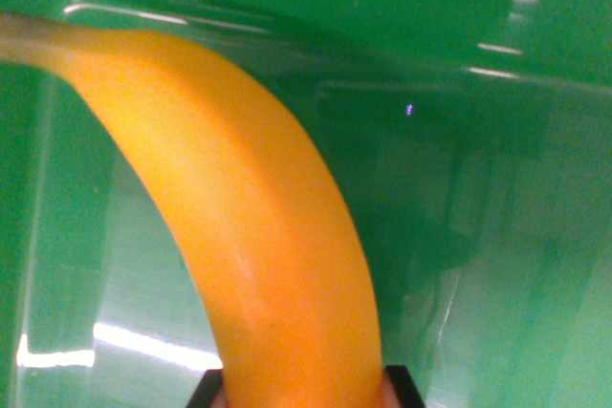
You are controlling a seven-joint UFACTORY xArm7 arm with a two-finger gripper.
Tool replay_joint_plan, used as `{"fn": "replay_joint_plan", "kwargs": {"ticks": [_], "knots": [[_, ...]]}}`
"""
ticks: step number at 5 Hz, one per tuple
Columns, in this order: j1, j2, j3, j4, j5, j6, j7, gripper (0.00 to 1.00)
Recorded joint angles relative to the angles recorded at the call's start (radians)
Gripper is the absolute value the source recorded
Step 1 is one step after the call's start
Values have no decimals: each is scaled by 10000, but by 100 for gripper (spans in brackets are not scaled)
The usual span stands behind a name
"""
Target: Pick fruit
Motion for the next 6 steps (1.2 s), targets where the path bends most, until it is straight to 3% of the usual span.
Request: {"fn": "replay_joint_plan", "kwargs": {"ticks": [3, 4, 5, 6], "knots": [[-3, -130, 2, 186, 7, 316, 0, 100], [-7, -277, 5, 396, 15, 673, -1, 100], [-7, -277, 5, 396, 15, 673, -1, 100], [-11, -440, 8, 629, 24, 1069, -2, 100]]}}
